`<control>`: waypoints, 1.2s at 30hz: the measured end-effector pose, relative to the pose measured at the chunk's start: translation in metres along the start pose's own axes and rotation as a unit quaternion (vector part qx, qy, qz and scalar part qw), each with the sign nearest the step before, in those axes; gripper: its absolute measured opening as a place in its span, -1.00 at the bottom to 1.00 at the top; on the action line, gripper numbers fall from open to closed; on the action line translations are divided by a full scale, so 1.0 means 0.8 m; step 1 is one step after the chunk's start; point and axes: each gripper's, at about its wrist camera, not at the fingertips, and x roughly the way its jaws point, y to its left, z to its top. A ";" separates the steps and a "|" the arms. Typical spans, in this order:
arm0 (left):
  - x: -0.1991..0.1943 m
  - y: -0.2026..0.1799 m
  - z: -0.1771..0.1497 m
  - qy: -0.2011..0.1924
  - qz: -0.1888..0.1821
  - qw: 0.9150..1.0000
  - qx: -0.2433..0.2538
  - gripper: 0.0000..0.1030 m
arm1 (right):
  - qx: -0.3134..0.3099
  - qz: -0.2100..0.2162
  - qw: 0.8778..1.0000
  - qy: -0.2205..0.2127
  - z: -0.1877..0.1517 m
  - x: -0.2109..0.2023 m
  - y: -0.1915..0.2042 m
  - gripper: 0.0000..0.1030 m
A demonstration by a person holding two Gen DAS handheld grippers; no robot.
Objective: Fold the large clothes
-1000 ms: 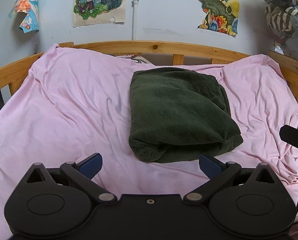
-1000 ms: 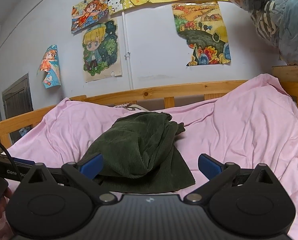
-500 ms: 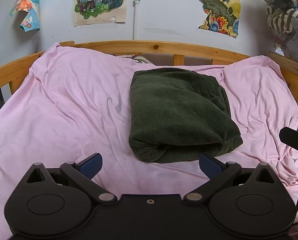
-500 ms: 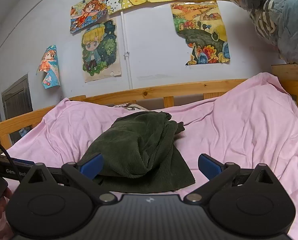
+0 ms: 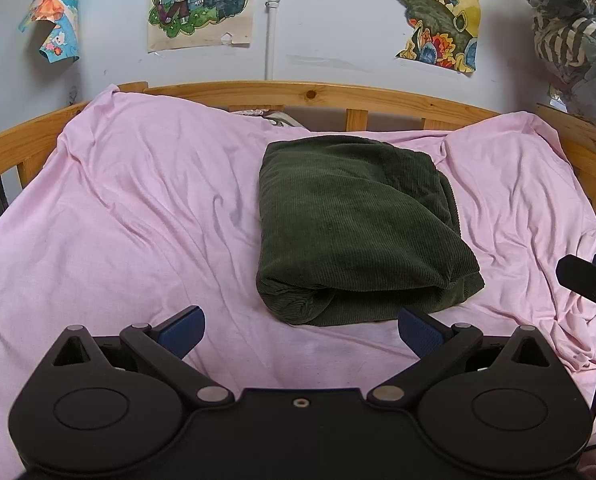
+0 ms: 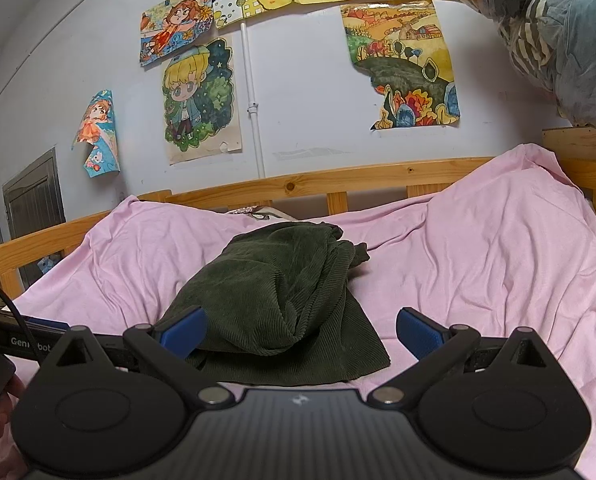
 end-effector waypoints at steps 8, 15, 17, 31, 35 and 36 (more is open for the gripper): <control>0.000 -0.001 0.000 0.000 0.000 1.000 0.000 0.99 | 0.001 0.000 1.000 0.001 0.000 0.001 0.000 0.99; 0.000 -0.002 -0.001 0.001 -0.001 1.000 0.000 0.99 | 0.001 -0.008 1.000 -0.006 -0.003 0.000 0.001 1.00; 0.000 -0.002 -0.001 0.001 -0.001 1.000 0.000 0.99 | 0.004 -0.009 1.000 -0.006 -0.005 0.001 0.001 1.00; 0.000 -0.002 -0.001 0.001 -0.001 1.000 0.000 0.99 | 0.006 -0.011 1.000 -0.003 -0.006 0.001 0.004 0.99; 0.000 -0.003 -0.002 0.001 -0.001 1.000 0.000 0.99 | 0.006 -0.011 1.000 -0.001 -0.005 0.001 0.003 0.99; 0.000 -0.003 -0.002 0.001 -0.001 1.000 0.000 0.99 | 0.006 -0.011 1.000 -0.001 -0.006 0.000 0.004 0.99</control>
